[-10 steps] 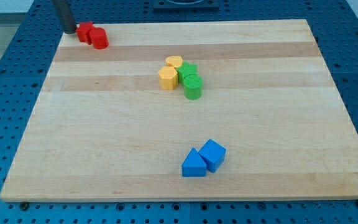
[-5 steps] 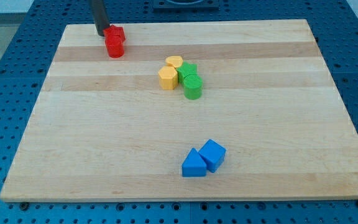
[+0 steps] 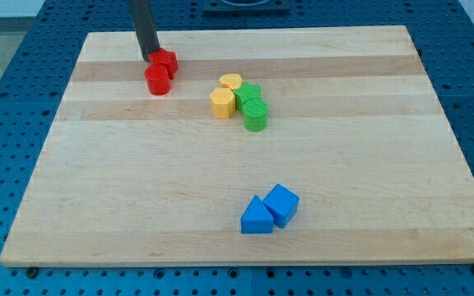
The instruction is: Move the red blocks towards the bottom of the board
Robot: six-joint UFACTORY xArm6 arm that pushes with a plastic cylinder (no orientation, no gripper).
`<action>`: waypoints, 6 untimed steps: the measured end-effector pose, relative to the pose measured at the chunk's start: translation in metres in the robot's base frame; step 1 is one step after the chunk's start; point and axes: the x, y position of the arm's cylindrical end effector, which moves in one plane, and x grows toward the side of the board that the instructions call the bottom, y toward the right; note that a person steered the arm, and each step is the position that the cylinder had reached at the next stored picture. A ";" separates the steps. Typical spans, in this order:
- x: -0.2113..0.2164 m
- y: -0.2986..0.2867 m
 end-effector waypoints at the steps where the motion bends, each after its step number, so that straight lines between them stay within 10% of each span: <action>1: 0.000 0.017; 6: 0.070 0.038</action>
